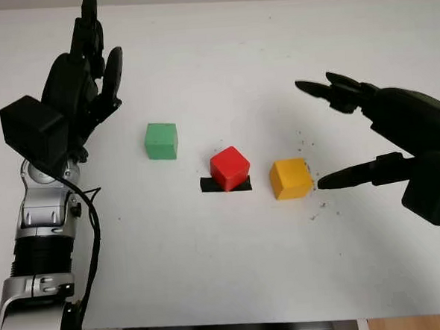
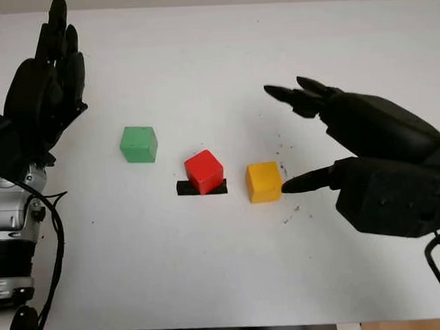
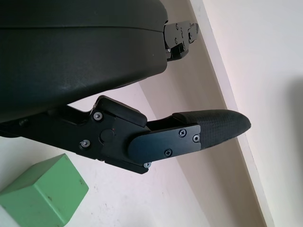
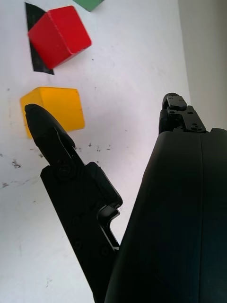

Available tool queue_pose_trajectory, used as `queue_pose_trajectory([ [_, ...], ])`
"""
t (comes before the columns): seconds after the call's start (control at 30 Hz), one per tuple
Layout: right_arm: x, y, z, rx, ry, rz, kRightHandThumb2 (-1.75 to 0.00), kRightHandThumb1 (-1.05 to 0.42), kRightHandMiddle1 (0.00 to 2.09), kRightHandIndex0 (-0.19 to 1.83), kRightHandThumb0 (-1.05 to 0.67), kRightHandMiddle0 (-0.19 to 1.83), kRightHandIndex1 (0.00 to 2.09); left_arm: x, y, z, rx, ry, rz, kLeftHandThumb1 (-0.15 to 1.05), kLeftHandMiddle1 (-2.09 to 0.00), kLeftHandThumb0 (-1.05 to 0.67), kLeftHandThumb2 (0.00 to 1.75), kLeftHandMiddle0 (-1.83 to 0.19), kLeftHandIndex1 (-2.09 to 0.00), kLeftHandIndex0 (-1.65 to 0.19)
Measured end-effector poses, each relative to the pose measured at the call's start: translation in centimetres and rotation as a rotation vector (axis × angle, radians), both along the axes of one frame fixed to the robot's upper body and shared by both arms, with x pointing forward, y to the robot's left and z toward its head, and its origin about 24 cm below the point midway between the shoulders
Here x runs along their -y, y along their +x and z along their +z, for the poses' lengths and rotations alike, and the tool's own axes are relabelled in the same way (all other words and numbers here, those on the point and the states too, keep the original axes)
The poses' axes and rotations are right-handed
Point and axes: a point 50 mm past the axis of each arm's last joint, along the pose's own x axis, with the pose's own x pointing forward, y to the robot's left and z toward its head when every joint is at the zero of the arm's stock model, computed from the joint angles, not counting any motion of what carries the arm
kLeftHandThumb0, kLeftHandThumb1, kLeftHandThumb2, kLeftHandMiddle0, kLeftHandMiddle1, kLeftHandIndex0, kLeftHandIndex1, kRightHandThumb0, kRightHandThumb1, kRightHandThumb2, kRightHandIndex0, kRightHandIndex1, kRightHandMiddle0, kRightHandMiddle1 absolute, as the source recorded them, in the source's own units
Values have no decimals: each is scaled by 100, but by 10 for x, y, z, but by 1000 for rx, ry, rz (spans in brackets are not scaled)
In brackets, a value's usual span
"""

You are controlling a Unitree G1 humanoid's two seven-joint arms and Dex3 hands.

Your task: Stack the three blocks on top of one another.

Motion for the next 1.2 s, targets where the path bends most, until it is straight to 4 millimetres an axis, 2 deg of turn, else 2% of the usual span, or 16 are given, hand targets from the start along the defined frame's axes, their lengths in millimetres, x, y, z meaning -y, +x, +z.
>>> queue_pose_trajectory([
  [0.27, -6, 3, -17, -29, -31, 52, -5, -79, 5, -2, -68, 18, 6, -1, -4, 0, 1, -10, 6, 105, 0, -82, 65, 19, 0, 19],
  [0.43, -10, 6, -27, -48, -39, 60, -4, -76, 6, -1, -64, 19, 6, -2, -5, -1, -4, -11, 10, 105, 0, -82, 64, 19, 0, 19],
  [0.67, -6, 15, -43, -50, -25, 29, -5, -75, 8, 4, -59, 26, 8, -2, -5, 0, -3, -12, 16, 105, 0, -81, 64, 19, 0, 19],
  [1.2, -7, 25, -57, -17, -3, 35, -5, -76, 19, 18, -52, 43, 11, -3, -4, -2, -13, -12, 18, 105, 0, -82, 63, 19, 0, 19],
])
